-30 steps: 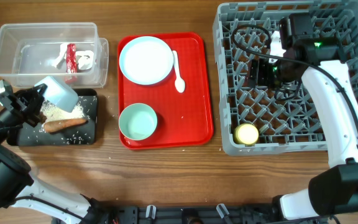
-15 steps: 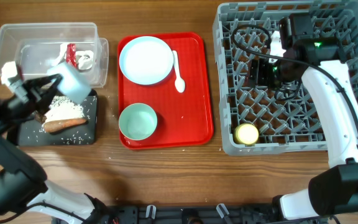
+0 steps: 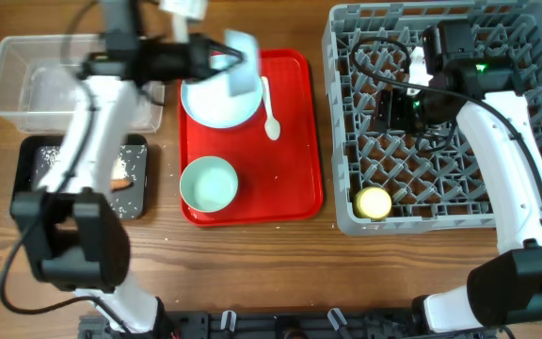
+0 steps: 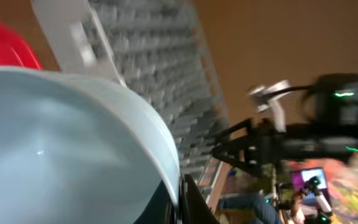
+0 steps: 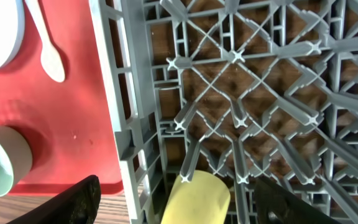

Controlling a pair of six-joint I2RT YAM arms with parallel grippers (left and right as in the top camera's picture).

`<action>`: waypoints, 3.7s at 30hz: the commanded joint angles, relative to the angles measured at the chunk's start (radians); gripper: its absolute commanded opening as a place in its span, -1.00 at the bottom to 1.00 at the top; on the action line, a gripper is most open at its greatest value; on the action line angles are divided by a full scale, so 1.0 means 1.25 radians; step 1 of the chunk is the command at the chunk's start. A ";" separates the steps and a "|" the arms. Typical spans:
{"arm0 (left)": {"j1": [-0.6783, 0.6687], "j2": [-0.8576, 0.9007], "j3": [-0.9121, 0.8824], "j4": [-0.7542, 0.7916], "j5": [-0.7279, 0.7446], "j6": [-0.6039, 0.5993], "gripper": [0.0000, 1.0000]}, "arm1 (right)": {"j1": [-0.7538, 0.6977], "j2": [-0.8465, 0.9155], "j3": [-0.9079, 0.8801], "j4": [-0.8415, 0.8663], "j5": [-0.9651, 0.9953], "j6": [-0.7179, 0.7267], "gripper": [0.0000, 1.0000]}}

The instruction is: Sort waste into correct bins and load items into the dishwasher rack

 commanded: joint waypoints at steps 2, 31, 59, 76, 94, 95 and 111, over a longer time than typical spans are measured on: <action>-0.225 -0.014 0.006 -0.144 -0.605 0.017 -0.92 | 0.002 -0.012 0.012 0.000 -0.004 -0.010 0.61; -0.421 0.022 -0.052 -0.291 -0.805 -0.103 -0.41 | 0.016 -0.012 0.012 0.091 -0.150 -0.009 0.61; 0.275 -0.089 -0.052 -0.314 -0.809 -0.138 0.78 | 0.314 0.345 0.012 0.283 0.002 -0.010 -0.52; 0.276 -0.089 -0.052 -0.334 -0.809 -0.138 1.00 | 0.314 0.348 -0.020 0.319 0.005 -0.072 -0.88; 0.276 -0.089 -0.052 -0.334 -0.809 -0.138 1.00 | 0.314 0.349 -0.054 0.340 0.005 -0.103 -0.91; 0.276 -0.089 -0.052 -0.334 -0.809 -0.138 1.00 | 0.314 0.349 -0.054 0.340 0.005 -0.102 -0.92; 0.275 -0.089 -0.052 -0.334 -0.809 -0.138 1.00 | 0.296 0.118 0.135 0.403 0.901 -0.023 -0.91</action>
